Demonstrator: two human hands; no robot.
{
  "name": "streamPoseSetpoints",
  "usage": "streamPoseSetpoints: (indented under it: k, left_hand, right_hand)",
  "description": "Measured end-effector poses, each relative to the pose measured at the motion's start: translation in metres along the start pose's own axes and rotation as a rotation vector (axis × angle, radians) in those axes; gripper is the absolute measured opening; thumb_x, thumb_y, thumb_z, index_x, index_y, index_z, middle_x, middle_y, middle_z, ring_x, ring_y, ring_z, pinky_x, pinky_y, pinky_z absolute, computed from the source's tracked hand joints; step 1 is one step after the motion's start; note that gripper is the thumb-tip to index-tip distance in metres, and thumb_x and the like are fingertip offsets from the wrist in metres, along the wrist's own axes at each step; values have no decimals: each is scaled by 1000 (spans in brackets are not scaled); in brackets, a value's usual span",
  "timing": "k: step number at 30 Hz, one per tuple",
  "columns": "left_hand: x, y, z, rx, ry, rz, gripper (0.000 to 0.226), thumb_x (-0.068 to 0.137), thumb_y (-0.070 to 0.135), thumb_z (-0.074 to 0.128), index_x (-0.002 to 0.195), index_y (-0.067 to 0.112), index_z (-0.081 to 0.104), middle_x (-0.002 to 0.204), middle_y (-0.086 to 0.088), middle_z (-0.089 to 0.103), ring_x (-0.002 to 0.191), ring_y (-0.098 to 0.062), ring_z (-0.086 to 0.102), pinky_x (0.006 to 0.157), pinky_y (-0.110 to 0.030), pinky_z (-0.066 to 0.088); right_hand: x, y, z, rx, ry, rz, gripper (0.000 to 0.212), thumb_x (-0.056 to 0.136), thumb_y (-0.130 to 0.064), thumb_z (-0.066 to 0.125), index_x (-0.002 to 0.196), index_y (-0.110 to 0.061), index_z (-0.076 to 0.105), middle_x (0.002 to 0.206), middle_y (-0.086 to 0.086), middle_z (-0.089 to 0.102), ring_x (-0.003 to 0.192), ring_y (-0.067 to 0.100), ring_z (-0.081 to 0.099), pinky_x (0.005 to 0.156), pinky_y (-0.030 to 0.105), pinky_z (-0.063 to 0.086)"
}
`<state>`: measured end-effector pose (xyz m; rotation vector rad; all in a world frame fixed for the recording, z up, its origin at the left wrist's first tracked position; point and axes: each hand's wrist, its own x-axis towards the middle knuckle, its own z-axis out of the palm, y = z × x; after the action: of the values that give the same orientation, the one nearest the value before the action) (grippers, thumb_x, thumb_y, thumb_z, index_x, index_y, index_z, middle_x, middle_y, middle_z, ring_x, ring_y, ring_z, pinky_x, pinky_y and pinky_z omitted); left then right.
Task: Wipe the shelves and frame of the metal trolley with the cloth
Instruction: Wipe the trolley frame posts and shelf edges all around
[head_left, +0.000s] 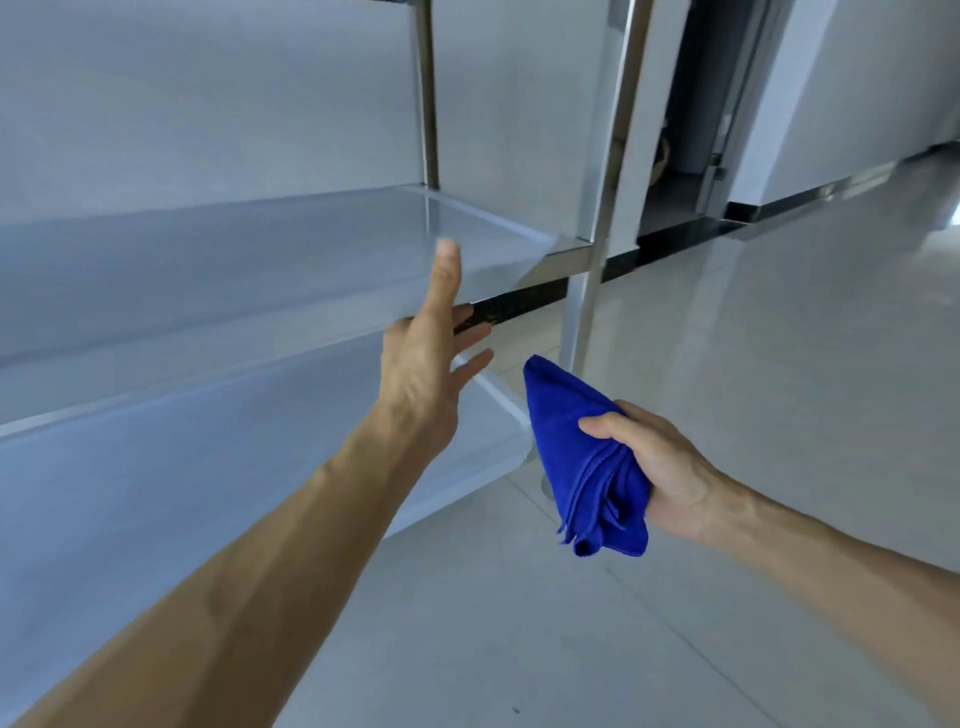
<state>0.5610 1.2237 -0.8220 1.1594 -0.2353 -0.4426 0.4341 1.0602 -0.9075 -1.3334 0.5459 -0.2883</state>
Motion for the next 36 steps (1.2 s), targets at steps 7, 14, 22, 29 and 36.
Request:
streamPoseSetpoints:
  k: [7, 14, 22, 29, 36]
  left_hand:
    - [9, -3, 17, -380, 215, 53, 33, 91, 31, 72, 97, 5, 52, 87, -12, 75, 82, -27, 76, 85, -37, 61]
    - [-6, -3, -4, -368, 187, 104, 32, 89, 28, 74, 97, 3, 54, 81, -11, 77, 83, -29, 76, 89, -38, 58]
    - [-37, 1, -32, -303, 98, 77, 44, 95, 41, 62, 113, 2, 54, 99, -24, 74, 93, -39, 73, 78, -42, 62]
    - [-76, 23, -5, 597, -208, 321, 45, 101, 46, 46, 84, 19, 78, 81, -11, 76, 70, -32, 74, 51, -35, 57]
    - [-24, 58, 52, 956, -136, 730, 30, 100, 47, 48, 122, 31, 59, 106, 18, 67, 96, 4, 63, 78, -15, 51]
  right_hand:
    - [5, -8, -29, 12, 165, -47, 38, 87, -25, 75, 117, -6, 62, 102, 9, 75, 85, 24, 71, 71, 36, 56]
    - [13, -21, -38, -147, 208, -74, 37, 85, -27, 76, 109, -3, 61, 91, 9, 73, 81, 25, 67, 73, 39, 50]
    - [5, -26, -51, -106, 203, -200, 25, 86, -30, 77, 92, -10, 62, 88, 8, 69, 84, 25, 63, 77, 41, 48]
    - [-19, -45, -55, -81, 147, -361, 19, 87, -28, 77, 86, -17, 62, 89, 4, 65, 84, 22, 61, 76, 42, 47]
    - [-15, -61, -6, -38, 92, -478, 27, 78, -41, 84, 77, -25, 62, 75, -5, 64, 67, 12, 62, 62, 29, 51]
